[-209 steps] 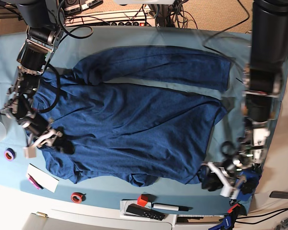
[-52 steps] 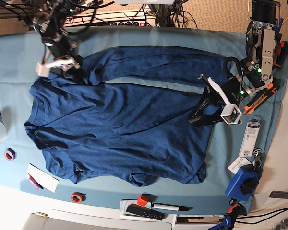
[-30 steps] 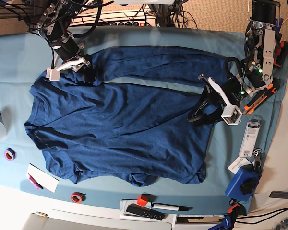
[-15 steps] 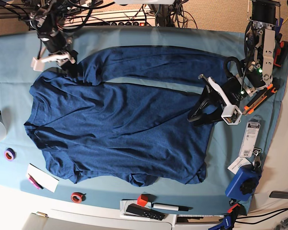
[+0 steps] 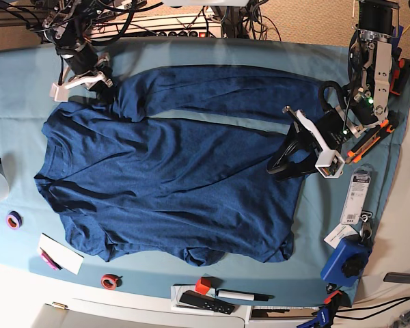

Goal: Layout the t-shirt on the table in an organized manner, then fold the t-shirt properly
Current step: 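Move the left gripper to the sleeve cuff and grasp it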

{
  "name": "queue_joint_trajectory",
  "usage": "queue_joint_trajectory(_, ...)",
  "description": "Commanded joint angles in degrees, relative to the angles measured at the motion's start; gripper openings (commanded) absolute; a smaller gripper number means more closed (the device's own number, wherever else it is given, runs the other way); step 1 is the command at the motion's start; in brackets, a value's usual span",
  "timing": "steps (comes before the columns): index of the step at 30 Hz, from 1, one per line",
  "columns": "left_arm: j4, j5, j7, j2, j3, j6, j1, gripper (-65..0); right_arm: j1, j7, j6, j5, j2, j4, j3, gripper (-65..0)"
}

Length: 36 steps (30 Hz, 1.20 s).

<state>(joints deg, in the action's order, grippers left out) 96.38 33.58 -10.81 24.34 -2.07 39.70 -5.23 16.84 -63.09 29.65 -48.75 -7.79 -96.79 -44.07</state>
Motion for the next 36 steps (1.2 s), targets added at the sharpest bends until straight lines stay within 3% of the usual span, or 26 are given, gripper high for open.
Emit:
queue_joint_trajectory(1, 1.05, 2.40, 0.22, 0.74, -0.39, 0.30, 0.63, -47.7, 0.48, -2.05, -0.52, 0.26, 0.02, -0.31, -0.20, -65.0)
queue_joint_trajectory(4, 1.05, 12.35, -7.98, 1.42, -1.42, -2.62, 0.61, -47.7, 0.50, -3.63, -0.50, -0.90, 0.02, -0.33, -0.83, -65.0)
queue_joint_trajectory(6, 1.05, 17.11, -12.92, 1.42, -3.96, -2.73, 0.59, -46.8, 0.50, -4.98, -0.22, -2.58, 0.02, -0.33, -1.62, -65.0)
queue_joint_trajectory(10, 1.03, 25.51, -21.59, 2.45, -9.09, -3.28, -0.07, -37.6, 0.52, -7.39, 1.95, -5.95, 0.04, -0.33, -2.56, -65.0)
queue_joint_trajectory(14, 1.03, 28.70, -27.58, 5.97, -10.82, -9.84, -2.67, -28.9, 0.59, -7.41, 2.05, -6.34, 0.17, -0.33, -2.54, -65.0)
queue_joint_trajectory(22, 1.03, 34.51, -32.15, 13.20, -10.88, -10.47, -11.43, -28.7, 0.61, -7.52, 2.10, -7.37, 0.20, -0.33, -2.54, -65.0)
queue_joint_trajectory(26, 0.96, 33.86, -32.57, 15.69, -10.88, -13.97, -15.13, -28.7, 0.61, -7.50, 2.10, -7.39, 0.20, -0.33, -2.54, -65.0)
queue_joint_trajectory(29, 0.92, 32.87, -33.38, 16.22, -10.88, -15.54, -17.11, -28.9, 0.61, -7.50, 2.10, -7.39, 0.20, -0.33, -2.54, -65.0)
queue_joint_trajectory(36, -2.93, 32.83, -32.70, 15.96, -10.88, -15.74, -19.17, -29.0, 0.61, -7.58, 2.10, -7.39, 0.74, -0.33, -2.54, -65.0)
